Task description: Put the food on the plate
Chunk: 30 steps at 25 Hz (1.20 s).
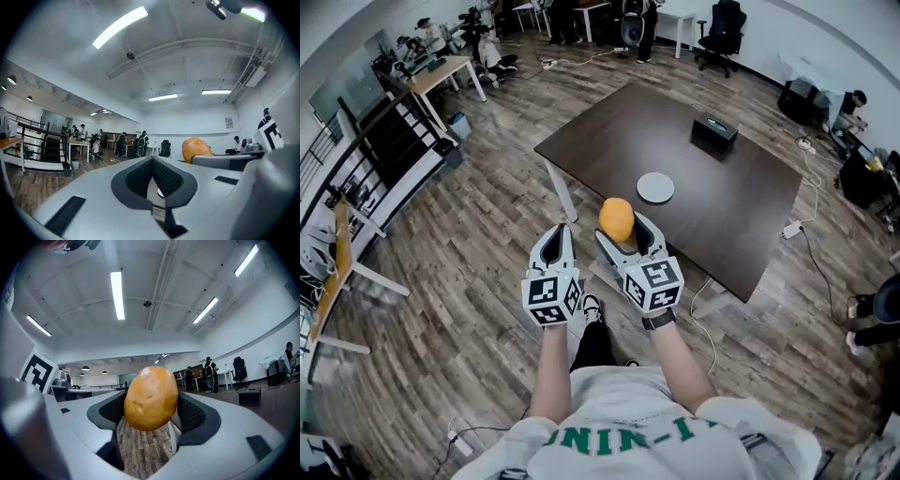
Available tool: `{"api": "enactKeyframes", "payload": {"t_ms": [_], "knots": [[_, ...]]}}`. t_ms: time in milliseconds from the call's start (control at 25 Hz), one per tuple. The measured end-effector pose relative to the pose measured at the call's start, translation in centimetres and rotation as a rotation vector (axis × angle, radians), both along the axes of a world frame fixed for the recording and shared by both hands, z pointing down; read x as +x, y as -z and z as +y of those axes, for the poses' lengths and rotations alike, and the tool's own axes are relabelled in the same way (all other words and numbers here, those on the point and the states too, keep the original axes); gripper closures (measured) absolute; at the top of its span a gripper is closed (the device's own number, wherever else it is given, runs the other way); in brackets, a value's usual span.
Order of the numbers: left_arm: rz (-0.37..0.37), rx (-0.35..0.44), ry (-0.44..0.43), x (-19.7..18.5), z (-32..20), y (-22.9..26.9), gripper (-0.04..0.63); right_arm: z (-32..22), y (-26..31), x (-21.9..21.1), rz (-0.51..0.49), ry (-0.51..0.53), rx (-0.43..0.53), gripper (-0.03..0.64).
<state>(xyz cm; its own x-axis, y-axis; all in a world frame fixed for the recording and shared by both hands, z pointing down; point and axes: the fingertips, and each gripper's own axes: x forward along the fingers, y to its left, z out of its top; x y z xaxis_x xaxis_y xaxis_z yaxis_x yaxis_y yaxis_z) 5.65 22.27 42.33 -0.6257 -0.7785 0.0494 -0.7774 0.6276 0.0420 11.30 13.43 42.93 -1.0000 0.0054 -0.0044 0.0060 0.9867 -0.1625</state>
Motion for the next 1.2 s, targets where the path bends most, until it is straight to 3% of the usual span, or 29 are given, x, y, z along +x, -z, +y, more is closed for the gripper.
{"api": "enactKeyframes", "payload": {"t_ms": [240, 640, 1040, 1200], "knots": [[0.004, 0.038, -0.057, -7.2, -6.2, -0.1, 0.583, -5.1, 0.0, -6.8, -0.005, -0.032, 0.005, 0.267], [-0.009, 0.032, -0.185, -24.1, -18.9, 1.0, 0.582, -16.6, -0.1, -21.5, 0.032, -0.171, -0.024, 0.267], [0.013, 0.001, -0.376, -35.1, -32.6, -0.8, 0.581, -27.7, -2.3, -31.8, 0.062, -0.324, -0.070, 0.267], [0.027, -0.018, -0.475, -37.2, -37.2, -2.2, 0.583, -31.9, -3.4, -34.0, 0.065, -0.413, -0.091, 0.267]]}}
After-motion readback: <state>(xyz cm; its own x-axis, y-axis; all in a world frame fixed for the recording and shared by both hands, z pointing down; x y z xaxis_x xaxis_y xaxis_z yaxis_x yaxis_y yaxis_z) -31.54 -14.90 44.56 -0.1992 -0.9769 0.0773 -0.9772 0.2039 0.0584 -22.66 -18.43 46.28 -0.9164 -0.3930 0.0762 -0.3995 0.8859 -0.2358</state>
